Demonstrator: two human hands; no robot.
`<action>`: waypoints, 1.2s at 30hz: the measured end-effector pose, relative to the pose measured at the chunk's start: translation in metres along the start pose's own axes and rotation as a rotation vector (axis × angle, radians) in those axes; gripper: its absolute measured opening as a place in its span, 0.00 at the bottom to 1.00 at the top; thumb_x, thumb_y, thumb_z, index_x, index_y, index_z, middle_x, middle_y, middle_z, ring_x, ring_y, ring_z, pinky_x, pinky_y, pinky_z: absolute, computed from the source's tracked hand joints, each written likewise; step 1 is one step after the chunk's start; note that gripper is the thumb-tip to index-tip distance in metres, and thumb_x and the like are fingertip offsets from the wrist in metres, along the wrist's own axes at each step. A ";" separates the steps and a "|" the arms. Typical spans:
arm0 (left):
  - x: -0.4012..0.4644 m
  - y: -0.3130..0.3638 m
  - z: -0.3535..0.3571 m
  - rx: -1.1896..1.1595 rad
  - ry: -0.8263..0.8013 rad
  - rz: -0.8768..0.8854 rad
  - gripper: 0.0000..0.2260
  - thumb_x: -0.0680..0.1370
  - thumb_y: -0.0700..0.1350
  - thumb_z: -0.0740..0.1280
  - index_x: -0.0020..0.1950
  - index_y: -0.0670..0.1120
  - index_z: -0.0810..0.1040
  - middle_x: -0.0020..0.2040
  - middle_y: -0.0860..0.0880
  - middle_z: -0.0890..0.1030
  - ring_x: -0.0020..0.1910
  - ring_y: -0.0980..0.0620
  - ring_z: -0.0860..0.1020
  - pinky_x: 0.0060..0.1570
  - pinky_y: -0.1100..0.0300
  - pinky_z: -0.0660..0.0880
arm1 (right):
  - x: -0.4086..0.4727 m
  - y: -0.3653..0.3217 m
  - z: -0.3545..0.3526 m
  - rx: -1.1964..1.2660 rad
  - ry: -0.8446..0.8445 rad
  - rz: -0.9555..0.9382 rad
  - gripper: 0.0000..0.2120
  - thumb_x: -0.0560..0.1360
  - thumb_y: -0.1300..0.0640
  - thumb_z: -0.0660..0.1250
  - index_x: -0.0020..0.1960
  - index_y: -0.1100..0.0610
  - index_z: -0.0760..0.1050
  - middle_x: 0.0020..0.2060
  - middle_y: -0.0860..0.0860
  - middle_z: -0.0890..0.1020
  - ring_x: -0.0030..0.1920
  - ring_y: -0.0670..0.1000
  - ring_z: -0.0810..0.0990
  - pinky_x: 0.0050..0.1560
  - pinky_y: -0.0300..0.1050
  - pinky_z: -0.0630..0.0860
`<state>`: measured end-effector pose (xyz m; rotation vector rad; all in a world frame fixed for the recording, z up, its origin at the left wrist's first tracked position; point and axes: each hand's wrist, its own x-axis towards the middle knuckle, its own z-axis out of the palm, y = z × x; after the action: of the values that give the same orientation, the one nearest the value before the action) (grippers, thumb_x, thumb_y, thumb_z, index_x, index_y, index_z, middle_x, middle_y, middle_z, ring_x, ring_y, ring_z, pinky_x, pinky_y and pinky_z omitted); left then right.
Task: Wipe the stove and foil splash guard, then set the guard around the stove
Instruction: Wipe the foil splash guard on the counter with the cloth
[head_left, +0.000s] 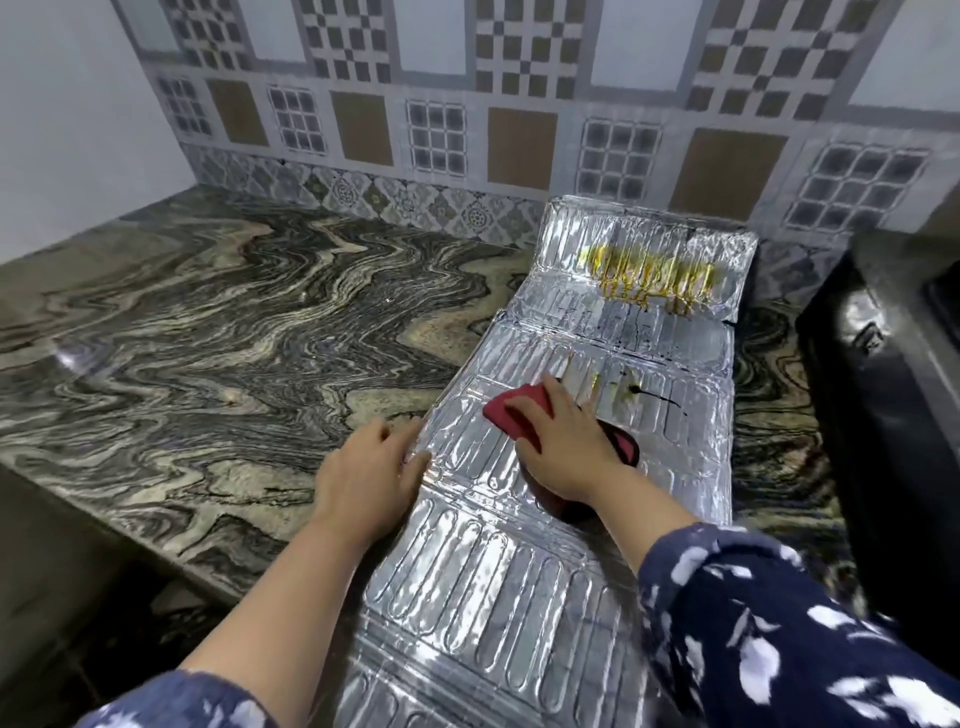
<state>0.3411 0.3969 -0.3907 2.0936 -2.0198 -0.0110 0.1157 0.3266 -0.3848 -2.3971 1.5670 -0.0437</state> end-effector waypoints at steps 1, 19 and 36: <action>0.006 0.004 0.001 -0.046 0.000 -0.049 0.19 0.80 0.56 0.55 0.71 0.57 0.67 0.55 0.49 0.76 0.55 0.47 0.76 0.45 0.53 0.74 | -0.002 0.002 0.000 -0.030 -0.007 -0.026 0.24 0.80 0.44 0.51 0.75 0.40 0.53 0.78 0.52 0.45 0.77 0.58 0.44 0.75 0.58 0.41; 0.046 0.024 0.021 -0.573 0.120 -0.321 0.14 0.75 0.51 0.68 0.60 0.60 0.78 0.57 0.55 0.82 0.35 0.53 0.77 0.28 0.64 0.65 | 0.035 0.037 0.001 -0.079 0.008 0.089 0.24 0.81 0.41 0.42 0.76 0.39 0.45 0.78 0.48 0.42 0.77 0.55 0.41 0.76 0.58 0.41; 0.035 0.011 0.028 -0.381 0.129 -0.296 0.18 0.76 0.43 0.67 0.62 0.60 0.73 0.56 0.41 0.82 0.44 0.46 0.78 0.34 0.60 0.74 | 0.046 0.052 -0.007 -0.042 0.022 0.080 0.23 0.81 0.42 0.40 0.75 0.36 0.47 0.78 0.47 0.44 0.77 0.53 0.40 0.74 0.62 0.38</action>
<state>0.3278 0.3574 -0.4105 2.0596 -1.4811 -0.2797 0.0868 0.2640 -0.3963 -2.3706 1.6890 -0.0216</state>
